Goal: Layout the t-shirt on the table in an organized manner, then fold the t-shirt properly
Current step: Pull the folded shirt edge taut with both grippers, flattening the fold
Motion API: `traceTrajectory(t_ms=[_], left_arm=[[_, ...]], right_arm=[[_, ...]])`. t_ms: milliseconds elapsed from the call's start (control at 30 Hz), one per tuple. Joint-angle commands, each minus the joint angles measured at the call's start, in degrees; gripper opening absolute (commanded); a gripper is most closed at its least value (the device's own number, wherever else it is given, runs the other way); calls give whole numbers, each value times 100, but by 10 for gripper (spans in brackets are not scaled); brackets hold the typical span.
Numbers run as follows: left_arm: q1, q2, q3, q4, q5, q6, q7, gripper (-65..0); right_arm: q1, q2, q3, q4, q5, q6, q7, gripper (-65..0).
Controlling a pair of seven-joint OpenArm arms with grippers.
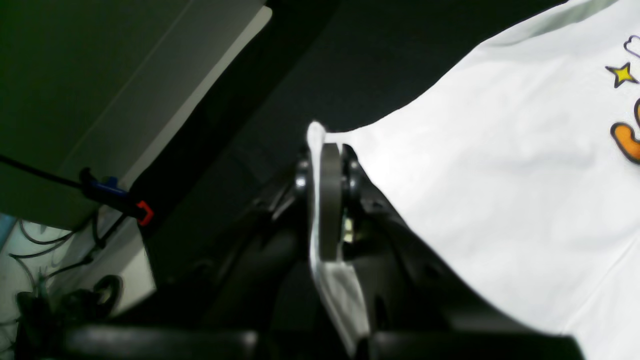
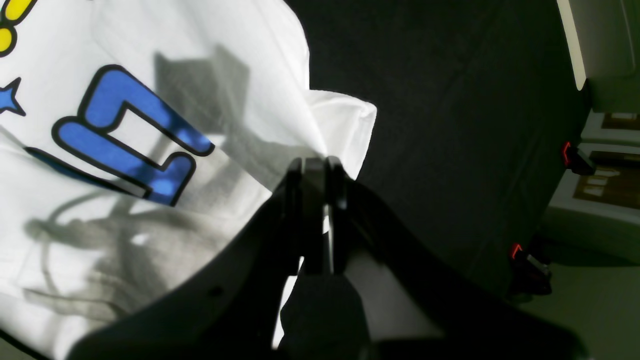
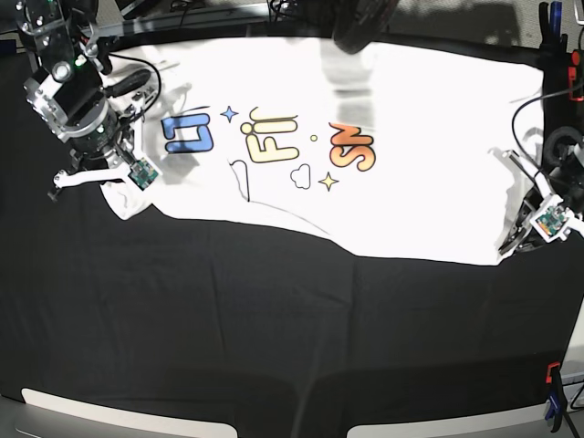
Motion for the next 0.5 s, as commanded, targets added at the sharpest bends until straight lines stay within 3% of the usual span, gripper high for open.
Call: traceTrajectory(t_ms=[0,100,233,333,467], left_arm=[[-61,-98,-37,98,-411,58,-164,-650],[-31,-96,-37,98,-2006,58,538,-650],[-33,-96,-37,98,-4459,58,2704,-650],[-31,-98,-37,98,-4701,58,3373,-650],[55,-98,-37,98,-4389,58,3370,-650]], right_arm=[[42,76,48,107,-42,-66,44,-650],[39,76,48,107,-42,-66,20,-650],[26,79,48,107,-42,-66,-63,-650],[-68,79,48,107,-44,-66,-61,-650],[-317,79,48,111,-184,-61,-61,-650]])
